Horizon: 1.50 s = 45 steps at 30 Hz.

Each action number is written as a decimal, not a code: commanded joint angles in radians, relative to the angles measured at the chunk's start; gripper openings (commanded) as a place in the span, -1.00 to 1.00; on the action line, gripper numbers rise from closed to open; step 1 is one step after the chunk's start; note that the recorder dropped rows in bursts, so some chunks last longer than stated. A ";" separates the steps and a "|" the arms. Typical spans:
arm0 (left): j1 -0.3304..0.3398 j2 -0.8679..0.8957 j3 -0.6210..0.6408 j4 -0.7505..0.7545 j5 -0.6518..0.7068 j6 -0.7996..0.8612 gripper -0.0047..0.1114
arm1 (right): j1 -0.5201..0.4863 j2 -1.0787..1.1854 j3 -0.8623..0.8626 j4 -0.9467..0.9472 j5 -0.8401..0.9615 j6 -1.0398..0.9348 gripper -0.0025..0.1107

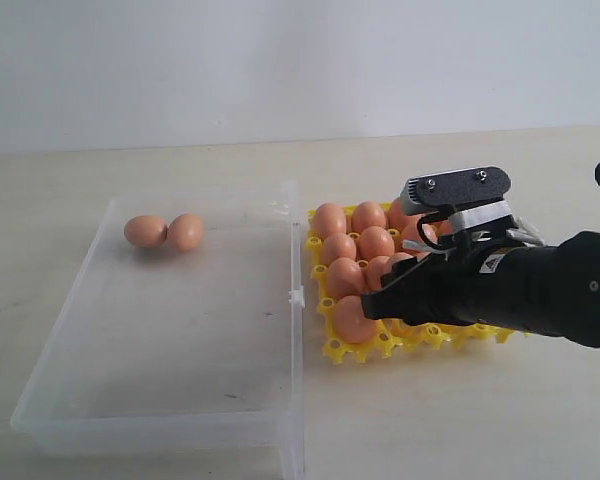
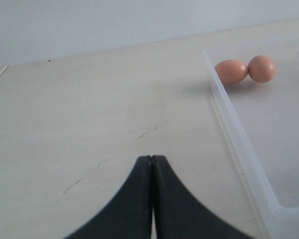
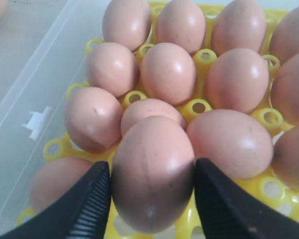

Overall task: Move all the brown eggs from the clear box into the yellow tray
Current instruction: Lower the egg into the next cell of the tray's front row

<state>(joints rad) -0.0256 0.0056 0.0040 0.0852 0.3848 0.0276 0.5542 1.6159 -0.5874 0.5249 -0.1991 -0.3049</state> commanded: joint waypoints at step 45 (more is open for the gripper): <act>-0.005 -0.006 -0.004 -0.005 -0.006 -0.003 -0.92 | 0.045 0.003 0.047 -0.009 -0.060 0.047 -0.96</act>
<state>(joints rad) -0.0256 0.0056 0.0040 0.0852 0.3848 0.0276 0.5986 1.6264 -0.5442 0.5210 -0.2374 -0.2586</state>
